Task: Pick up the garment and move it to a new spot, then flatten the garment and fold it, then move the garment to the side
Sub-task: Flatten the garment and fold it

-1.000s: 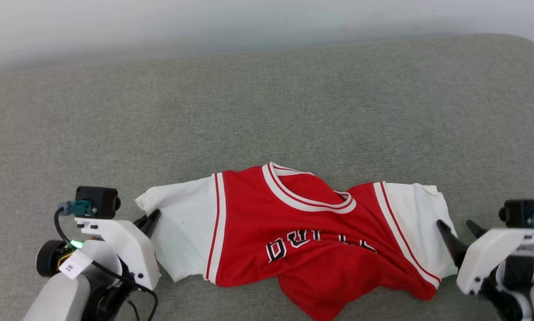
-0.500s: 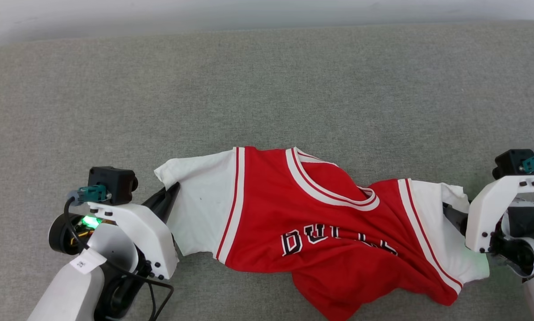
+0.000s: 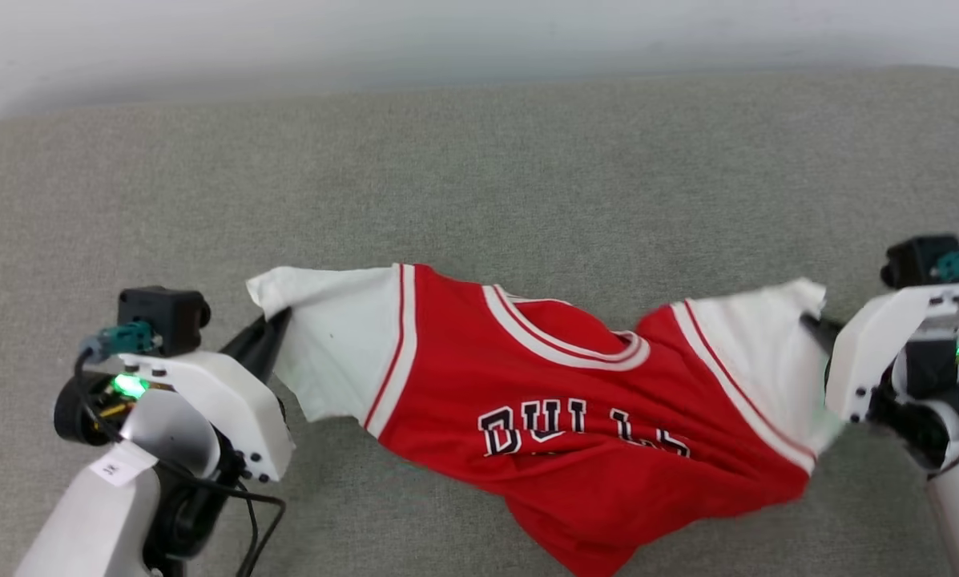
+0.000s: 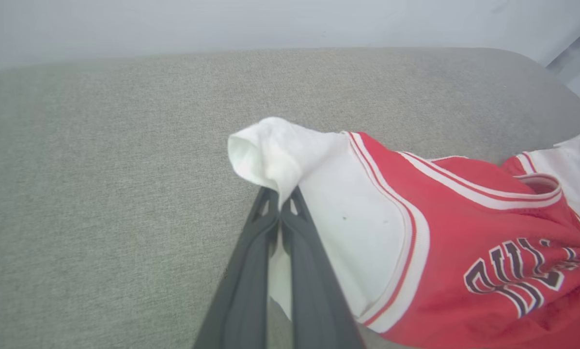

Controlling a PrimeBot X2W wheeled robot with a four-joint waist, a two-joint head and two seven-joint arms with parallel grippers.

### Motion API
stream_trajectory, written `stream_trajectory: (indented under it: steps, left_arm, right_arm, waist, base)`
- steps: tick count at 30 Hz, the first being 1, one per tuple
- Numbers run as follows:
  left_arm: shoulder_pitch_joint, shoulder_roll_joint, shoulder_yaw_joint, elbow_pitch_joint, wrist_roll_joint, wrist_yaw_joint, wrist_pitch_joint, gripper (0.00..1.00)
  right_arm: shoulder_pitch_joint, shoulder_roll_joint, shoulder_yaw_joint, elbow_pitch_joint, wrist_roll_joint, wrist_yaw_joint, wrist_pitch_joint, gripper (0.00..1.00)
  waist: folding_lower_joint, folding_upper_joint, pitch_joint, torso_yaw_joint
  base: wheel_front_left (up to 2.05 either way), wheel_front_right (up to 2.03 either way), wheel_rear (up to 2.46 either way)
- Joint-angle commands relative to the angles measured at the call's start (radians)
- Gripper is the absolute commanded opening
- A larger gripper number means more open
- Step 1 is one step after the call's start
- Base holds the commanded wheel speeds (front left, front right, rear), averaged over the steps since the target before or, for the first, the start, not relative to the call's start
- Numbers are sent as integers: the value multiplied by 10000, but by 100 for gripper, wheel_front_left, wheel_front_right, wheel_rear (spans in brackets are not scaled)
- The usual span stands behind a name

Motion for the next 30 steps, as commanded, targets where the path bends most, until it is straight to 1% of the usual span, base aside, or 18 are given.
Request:
stream_trajectory:
  steps: [1,3,6,10,13,18,23,30]
  left_arm:
    - [-154,74,80,-18,37,47,-100,0]
    - [-413,112,250,27,78,101,-228,0]
    - [-949,10,545,167,34,200,-583,0]
    - [-2000,-101,742,639,140,166,-1077,0]
    - [-2943,-184,817,1144,235,69,-1422,0]
    - [-4761,-267,806,2226,372,-259,-1940,0]
    - [-6784,-318,827,3588,558,-665,-2636,0]
    - [-9559,-88,762,5230,1023,-1066,-3520,0]
  right_arm:
    - [-207,-7,-34,-100,-62,-7,-138,0]
    - [-421,15,-106,-306,-460,-7,-598,0]
    - [-848,180,-310,-562,-947,-7,-1177,0]
    - [-1545,455,-597,-743,-1600,-7,-1691,0]
    - [-2244,648,-727,-776,-2010,-7,-1870,0]
    - [-3568,852,-803,-606,-2519,-7,-2140,0]
    - [-5144,1005,-1013,-272,-2893,-7,-2623,0]
    - [-7570,1123,-1198,447,-3456,-7,-3518,0]
  waist:
    - [0,-1,-137,-84]
    - [0,-1,-292,-138]
    - [0,-1,-446,-203]
    - [0,-1,-470,-236]
    - [0,-1,-320,-289]
    - [0,-1,98,-332]
    - [0,-1,789,-357]
    - [0,-1,1770,-463]
  base:
    - [0,0,0]
    - [0,0,0]
    - [0,0,0]
    - [0,0,0]
    - [0,0,0]
    - [0,0,0]
    - [0,0,0]
    - [0,0,0]
